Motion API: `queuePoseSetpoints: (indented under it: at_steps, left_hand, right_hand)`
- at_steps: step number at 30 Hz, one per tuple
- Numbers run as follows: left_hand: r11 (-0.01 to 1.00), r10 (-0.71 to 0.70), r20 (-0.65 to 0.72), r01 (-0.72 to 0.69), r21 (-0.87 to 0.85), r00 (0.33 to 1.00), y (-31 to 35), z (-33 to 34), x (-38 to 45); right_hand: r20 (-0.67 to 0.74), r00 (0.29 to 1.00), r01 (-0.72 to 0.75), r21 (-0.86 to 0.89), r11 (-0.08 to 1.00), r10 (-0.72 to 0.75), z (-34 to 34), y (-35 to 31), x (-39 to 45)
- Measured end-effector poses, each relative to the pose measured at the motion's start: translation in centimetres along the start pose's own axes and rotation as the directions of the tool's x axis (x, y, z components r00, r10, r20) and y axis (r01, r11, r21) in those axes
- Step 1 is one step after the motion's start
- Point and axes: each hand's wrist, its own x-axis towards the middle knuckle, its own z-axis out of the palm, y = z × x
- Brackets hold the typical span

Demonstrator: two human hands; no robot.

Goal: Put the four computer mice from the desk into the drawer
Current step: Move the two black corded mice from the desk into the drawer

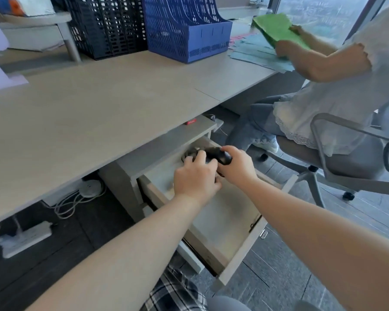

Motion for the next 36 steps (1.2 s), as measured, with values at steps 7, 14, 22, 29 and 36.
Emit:
queuePoseSetpoints:
  at_steps: [7,14,22,29,36]
  left_hand:
    - [0.996,-0.080,0.312,0.084,0.003,0.947,2.8,4.4,-2.3]
    - [0.983,-0.152,0.374,0.102,0.150,0.915,3.7,8.3,-3.5]
    - [0.992,-0.124,0.318,0.110,0.062,0.940,3.9,10.5,-3.8]
    - [0.961,-0.236,0.456,0.276,-0.023,0.858,3.6,11.4,-3.7]
    - [0.896,-0.380,0.401,0.440,-0.066,0.834,3.3,12.8,-3.2]
  right_hand:
    - [0.230,0.970,-0.046,-0.153,0.987,0.081,0.7,5.8,-1.2]
    - [0.436,0.886,-0.026,-0.297,0.955,0.159,1.5,7.4,-0.6]
    - [0.498,0.844,0.055,-0.447,0.893,0.197,3.1,7.8,-0.8]
    - [0.505,0.841,0.147,-0.557,0.817,0.194,3.7,8.8,-0.7]
    - [0.530,0.828,0.186,-0.567,0.802,0.183,3.9,9.0,-0.3]
